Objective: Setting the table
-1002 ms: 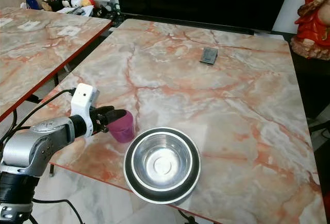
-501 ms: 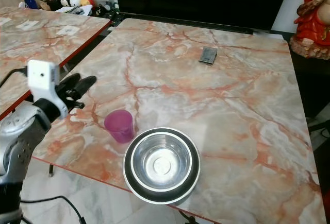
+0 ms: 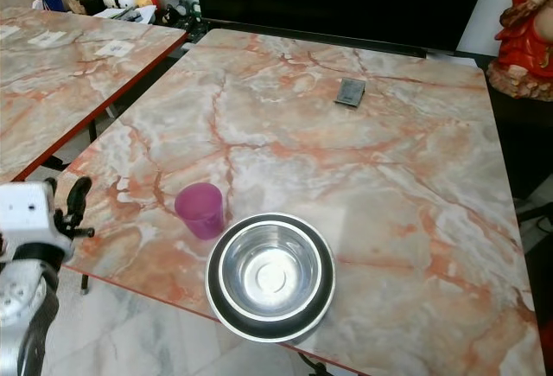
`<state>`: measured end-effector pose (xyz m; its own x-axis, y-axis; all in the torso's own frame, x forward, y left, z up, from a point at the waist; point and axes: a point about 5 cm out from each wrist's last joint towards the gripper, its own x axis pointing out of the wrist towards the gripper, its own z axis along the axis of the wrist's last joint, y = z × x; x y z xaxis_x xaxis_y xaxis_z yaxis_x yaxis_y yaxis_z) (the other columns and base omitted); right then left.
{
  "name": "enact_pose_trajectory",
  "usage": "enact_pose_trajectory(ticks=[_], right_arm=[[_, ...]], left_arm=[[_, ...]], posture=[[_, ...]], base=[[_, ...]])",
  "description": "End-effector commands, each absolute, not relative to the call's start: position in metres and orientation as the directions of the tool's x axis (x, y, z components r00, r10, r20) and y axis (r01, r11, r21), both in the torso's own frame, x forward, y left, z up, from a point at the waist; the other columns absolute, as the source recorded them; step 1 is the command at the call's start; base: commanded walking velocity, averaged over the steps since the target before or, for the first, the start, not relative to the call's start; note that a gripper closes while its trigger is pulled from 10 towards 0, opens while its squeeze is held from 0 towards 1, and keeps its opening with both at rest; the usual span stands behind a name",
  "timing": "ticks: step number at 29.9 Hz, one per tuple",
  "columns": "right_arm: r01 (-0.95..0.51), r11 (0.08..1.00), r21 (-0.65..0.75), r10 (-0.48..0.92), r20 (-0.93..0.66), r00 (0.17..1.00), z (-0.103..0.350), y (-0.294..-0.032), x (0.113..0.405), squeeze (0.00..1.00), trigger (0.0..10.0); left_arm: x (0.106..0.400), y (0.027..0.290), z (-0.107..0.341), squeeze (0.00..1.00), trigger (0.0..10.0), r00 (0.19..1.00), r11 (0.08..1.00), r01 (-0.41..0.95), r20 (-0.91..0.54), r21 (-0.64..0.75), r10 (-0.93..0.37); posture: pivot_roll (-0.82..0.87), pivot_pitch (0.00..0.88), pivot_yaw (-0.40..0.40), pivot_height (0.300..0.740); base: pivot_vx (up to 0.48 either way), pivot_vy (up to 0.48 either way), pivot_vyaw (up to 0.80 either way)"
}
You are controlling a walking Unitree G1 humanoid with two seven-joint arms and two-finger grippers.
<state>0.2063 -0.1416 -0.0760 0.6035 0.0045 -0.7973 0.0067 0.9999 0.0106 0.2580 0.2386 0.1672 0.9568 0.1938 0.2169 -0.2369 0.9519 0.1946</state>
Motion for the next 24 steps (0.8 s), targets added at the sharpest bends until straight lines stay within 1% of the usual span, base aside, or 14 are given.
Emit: enact_pose_trajectory(ticks=[1, 6, 11, 24], right_arm=[[0.004, 1.000, 0.011, 0.006, -0.813, 0.582, -0.080, -0.141, 0.199, 0.00, 10.0], [0.009, 1.000, 0.009, 0.002, -0.813, 0.582, -0.080, -0.142, 0.200, 0.00, 10.0], [0.013, 1.000, 0.012, 0.002, -0.812, 0.584, -0.079, -0.141, 0.200, 0.00, 10.0], [0.012, 1.000, 0.019, 0.008, -0.813, 0.582, -0.080, -0.138, 0.199, 0.00, 10.0]], left_arm=[[0.255, 0.237, 0.161, 0.00, 10.0, 0.958, 0.949, -0.238, 0.209, 0.207, 0.195], [0.251, 0.239, 0.149, 0.00, 10.0, 0.950, 0.944, -0.277, 0.196, 0.178, 0.242], [0.254, 0.241, 0.149, 0.00, 10.0, 0.948, 0.945, -0.279, 0.208, 0.169, 0.243], [0.259, 0.237, 0.146, 0.00, 10.0, 0.950, 0.951, -0.263, 0.218, 0.164, 0.225]], posture=[[0.08, 0.155, 0.012, 0.740], [0.09, 0.145, 0.010, 0.740], [0.08, 0.129, 0.017, 0.740], [0.08, 0.112, 0.025, 0.740]], base=[[0.000, 0.000, 0.00], [0.000, 0.000, 0.00], [0.000, 0.000, 0.00], [0.000, 0.480, 0.00]])
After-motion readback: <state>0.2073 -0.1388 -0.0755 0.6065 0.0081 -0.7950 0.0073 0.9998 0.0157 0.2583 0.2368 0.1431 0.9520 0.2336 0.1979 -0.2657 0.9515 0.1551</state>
